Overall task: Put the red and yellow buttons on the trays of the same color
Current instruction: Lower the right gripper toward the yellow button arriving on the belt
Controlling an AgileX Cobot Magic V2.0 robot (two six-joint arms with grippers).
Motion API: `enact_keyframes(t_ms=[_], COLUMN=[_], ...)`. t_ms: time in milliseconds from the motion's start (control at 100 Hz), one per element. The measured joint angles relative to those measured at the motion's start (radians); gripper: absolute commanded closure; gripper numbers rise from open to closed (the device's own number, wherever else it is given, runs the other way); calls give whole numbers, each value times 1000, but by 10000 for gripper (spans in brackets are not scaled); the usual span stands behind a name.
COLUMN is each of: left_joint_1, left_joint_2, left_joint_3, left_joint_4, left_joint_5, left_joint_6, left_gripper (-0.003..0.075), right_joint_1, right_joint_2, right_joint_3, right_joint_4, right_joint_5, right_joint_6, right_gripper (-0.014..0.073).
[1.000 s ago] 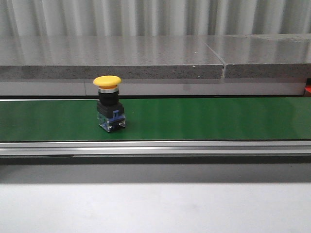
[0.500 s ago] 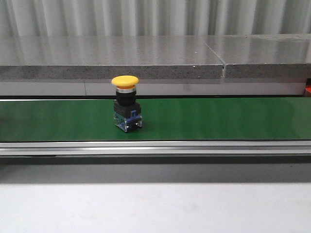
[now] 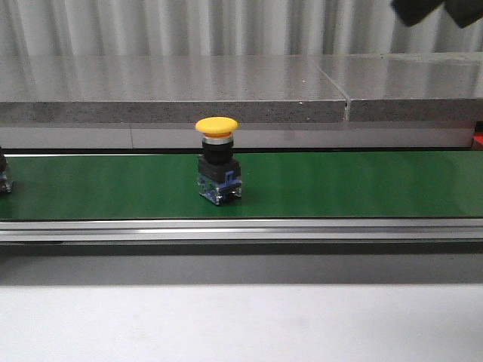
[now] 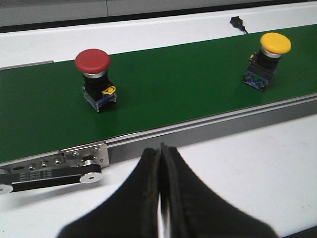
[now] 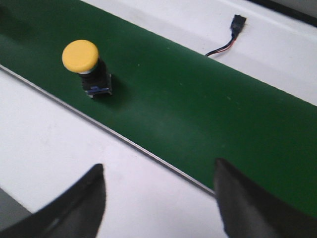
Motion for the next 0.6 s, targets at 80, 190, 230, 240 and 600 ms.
enact_keyframes(t_ms=[80,190,230,240,600], left_joint_1=[0,0,0,0,0], left_joint_2=[0,0,0,0,0], left_joint_3=[0,0,0,0,0], left_joint_4=[0,0,0,0,0], left_joint_5=[0,0,0,0,0], left_joint_6=[0,0,0,0,0], left_gripper=[741,741,741,741,741], right_joint_1=[27,71,87,89,132], right_joint_2=[78,178,209,221,527], right_joint_3=[-52,-130,-161,-166,-407], right_joint_4=[0,0,2,2,21], right_joint_5=[12,42,59,61,217], right_joint_6=[-2,-2,-2,-2,-41], right_gripper=[-21,-21,-21,-21,-21])
